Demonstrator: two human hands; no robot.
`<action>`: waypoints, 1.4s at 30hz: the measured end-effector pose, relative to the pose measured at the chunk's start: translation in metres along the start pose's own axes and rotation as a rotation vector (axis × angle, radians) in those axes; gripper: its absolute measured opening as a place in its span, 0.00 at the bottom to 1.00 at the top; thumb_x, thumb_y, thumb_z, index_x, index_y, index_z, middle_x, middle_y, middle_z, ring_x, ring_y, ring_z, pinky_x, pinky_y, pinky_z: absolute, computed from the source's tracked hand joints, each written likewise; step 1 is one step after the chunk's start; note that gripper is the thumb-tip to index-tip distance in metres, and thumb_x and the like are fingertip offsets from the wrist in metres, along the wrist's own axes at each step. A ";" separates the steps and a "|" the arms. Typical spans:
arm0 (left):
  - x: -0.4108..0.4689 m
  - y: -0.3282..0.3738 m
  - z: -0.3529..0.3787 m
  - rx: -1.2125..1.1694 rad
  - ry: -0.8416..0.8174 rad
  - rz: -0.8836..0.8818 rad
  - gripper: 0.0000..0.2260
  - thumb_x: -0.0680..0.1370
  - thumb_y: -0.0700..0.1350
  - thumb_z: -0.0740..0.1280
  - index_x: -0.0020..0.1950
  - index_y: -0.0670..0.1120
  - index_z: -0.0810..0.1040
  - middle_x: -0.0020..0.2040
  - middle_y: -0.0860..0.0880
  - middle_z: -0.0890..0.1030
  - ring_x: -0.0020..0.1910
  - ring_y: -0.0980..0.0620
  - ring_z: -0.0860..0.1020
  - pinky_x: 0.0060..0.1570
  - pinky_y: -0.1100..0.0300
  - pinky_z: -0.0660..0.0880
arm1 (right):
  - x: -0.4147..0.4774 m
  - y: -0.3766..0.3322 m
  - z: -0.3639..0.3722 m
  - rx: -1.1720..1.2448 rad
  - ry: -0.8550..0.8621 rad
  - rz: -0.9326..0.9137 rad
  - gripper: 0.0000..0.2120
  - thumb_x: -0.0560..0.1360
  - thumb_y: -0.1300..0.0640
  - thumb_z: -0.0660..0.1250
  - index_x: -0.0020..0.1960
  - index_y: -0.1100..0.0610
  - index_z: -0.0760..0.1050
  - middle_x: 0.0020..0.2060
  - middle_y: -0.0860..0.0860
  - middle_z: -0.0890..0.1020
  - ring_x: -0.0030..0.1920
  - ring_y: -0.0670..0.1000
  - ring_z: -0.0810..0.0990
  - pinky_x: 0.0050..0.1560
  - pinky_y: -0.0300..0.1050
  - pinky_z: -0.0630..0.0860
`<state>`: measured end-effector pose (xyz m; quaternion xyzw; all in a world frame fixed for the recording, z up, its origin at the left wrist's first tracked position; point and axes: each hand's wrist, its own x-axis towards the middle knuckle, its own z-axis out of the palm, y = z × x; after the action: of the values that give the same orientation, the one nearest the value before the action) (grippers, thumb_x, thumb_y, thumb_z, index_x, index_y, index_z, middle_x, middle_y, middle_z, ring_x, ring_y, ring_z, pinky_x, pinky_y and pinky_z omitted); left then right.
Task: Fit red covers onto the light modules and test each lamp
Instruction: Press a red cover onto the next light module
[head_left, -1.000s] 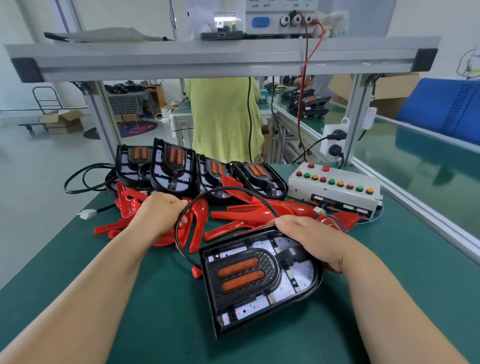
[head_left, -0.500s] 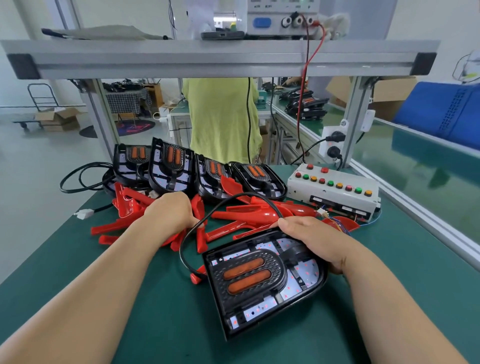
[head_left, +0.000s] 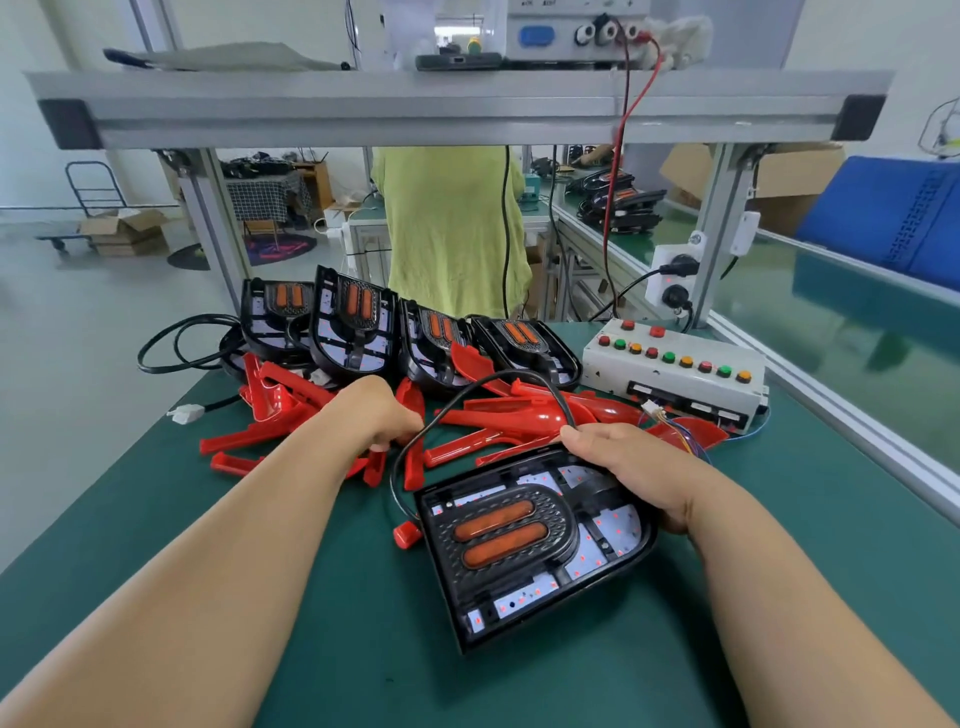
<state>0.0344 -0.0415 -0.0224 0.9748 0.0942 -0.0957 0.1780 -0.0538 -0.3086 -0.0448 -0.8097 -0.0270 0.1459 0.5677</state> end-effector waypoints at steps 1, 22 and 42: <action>0.001 0.001 0.001 -0.027 0.007 -0.011 0.14 0.71 0.46 0.68 0.28 0.45 0.68 0.17 0.50 0.66 0.18 0.50 0.62 0.27 0.63 0.62 | 0.000 0.000 0.000 0.006 0.000 0.005 0.24 0.80 0.43 0.63 0.58 0.65 0.77 0.54 0.58 0.85 0.57 0.59 0.83 0.67 0.60 0.73; -0.006 0.001 0.001 0.041 -0.008 -0.015 0.16 0.72 0.45 0.72 0.30 0.43 0.70 0.22 0.49 0.69 0.23 0.50 0.68 0.28 0.62 0.67 | 0.001 0.003 -0.001 0.154 -0.062 0.040 0.15 0.78 0.43 0.68 0.49 0.55 0.82 0.50 0.58 0.86 0.49 0.58 0.86 0.61 0.57 0.79; -0.042 -0.038 -0.004 -0.286 0.356 0.264 0.05 0.77 0.45 0.68 0.47 0.52 0.72 0.42 0.46 0.81 0.40 0.46 0.82 0.47 0.46 0.79 | 0.002 0.000 0.003 0.253 -0.037 0.077 0.18 0.77 0.45 0.69 0.57 0.59 0.81 0.50 0.59 0.86 0.48 0.58 0.86 0.57 0.57 0.81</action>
<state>-0.0135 -0.0115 -0.0216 0.9450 0.0086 0.1159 0.3056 -0.0530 -0.3055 -0.0466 -0.7292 0.0123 0.1847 0.6588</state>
